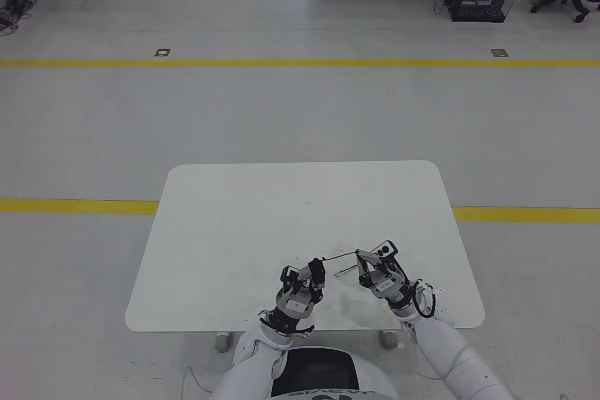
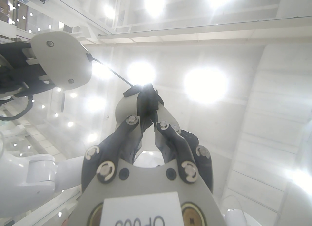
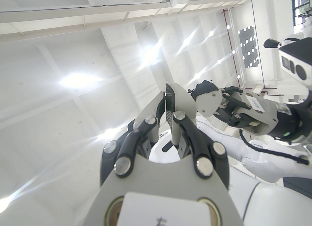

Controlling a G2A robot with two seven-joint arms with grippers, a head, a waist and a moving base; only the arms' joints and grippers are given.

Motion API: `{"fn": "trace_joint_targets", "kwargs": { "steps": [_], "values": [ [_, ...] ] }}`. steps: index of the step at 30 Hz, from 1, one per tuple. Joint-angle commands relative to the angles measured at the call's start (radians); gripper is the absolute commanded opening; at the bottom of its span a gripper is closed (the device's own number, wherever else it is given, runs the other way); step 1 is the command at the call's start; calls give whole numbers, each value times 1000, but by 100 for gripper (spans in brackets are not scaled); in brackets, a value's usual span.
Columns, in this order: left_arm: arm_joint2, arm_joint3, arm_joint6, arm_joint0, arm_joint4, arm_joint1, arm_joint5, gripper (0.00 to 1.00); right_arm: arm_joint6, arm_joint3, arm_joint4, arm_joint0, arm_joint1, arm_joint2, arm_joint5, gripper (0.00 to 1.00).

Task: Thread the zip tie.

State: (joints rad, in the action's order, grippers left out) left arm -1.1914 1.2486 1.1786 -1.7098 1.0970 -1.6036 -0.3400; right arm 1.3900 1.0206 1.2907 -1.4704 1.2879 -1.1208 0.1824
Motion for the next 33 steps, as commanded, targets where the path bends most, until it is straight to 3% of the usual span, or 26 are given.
{"fn": "trace_joint_targets", "kwargs": {
  "steps": [1, 21, 30, 31, 32, 33],
  "values": [
    [-2, 1, 0, 0, 0, 0, 0, 0, 0, -1, 1, -1, 0, -1, 0, 0],
    [-27, 21, 3, -11, 2, 0, 0, 0, 0, -14, 8, -2, -3, -13, 3, 0],
    [-83, 97, 22, -59, 16, 8, 0, 0, 0, -6, 21, -13, -16, -72, 33, 0],
    [-87, 106, 22, -66, 17, 10, 0, 0, 0, 4, 19, -14, -18, -78, 33, 18],
    [-89, 116, 20, -76, 31, 12, 4, 0, 0, 18, 41, -23, -18, -84, 18, 82],
    [-90, 124, 19, -81, 41, 14, 10, 0, 0, 18, 41, -23, -18, -84, 18, 100]
  ]
}}
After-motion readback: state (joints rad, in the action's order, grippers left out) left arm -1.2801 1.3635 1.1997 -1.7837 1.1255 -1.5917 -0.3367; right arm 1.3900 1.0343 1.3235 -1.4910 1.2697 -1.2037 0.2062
